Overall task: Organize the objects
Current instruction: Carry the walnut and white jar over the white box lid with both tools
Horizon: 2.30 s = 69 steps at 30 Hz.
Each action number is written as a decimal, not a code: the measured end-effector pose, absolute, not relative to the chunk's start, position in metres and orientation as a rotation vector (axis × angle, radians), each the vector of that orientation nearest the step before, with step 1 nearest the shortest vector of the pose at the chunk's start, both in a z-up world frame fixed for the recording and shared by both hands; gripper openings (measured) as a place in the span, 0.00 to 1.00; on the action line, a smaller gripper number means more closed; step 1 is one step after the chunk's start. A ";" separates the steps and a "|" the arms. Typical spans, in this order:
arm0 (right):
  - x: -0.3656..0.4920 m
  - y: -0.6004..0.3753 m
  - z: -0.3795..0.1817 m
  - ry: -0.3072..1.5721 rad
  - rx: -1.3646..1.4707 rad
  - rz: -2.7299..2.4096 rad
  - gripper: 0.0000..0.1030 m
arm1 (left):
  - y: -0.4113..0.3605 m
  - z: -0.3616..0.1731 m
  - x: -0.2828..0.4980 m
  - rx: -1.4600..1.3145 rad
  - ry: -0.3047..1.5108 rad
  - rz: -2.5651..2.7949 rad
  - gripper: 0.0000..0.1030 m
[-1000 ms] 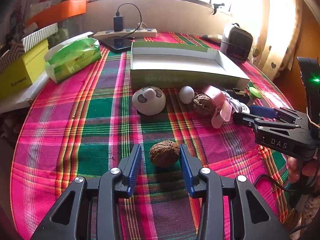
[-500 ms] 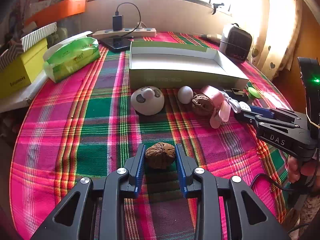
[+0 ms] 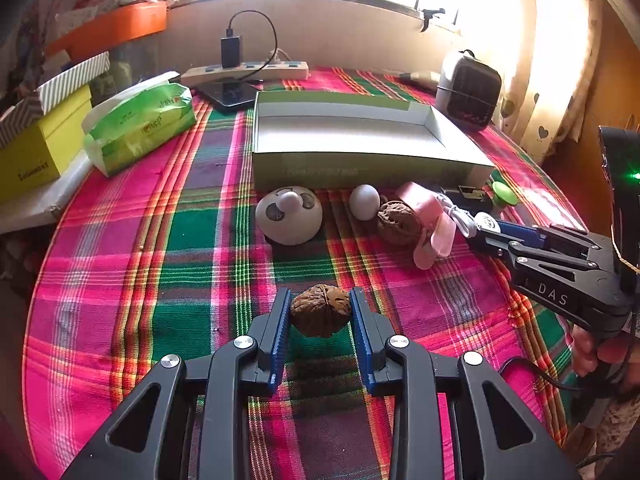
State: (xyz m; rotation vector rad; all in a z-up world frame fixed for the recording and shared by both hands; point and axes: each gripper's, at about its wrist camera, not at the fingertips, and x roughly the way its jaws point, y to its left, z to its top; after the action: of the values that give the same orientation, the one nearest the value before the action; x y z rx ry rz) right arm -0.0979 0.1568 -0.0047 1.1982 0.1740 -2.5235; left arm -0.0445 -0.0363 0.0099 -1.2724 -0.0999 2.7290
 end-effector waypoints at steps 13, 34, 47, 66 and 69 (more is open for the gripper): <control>-0.102 0.161 0.024 0.138 1.143 -2.534 0.28 | -0.032 0.039 -0.069 -1.201 -0.093 2.716 0.26; -0.178 0.143 0.052 0.118 1.151 -2.525 0.28 | -0.029 0.061 -0.169 -1.186 -0.075 2.683 0.26; -0.241 0.127 0.035 0.124 1.261 -2.496 0.28 | -0.026 0.043 -0.236 -1.286 -0.043 2.654 0.26; -0.271 0.118 0.016 0.154 1.340 -2.491 0.28 | -0.025 0.019 -0.275 -1.370 -0.041 2.622 0.26; -0.273 0.118 0.014 0.152 1.350 -2.494 0.28 | -0.025 0.018 -0.277 -1.367 -0.038 2.632 0.26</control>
State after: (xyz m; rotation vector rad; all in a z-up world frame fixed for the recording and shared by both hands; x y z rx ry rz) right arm -0.2725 0.1178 0.0143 1.3504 0.1516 -2.4936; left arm -0.2766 -0.0253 0.0185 -1.3670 -0.0375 2.6324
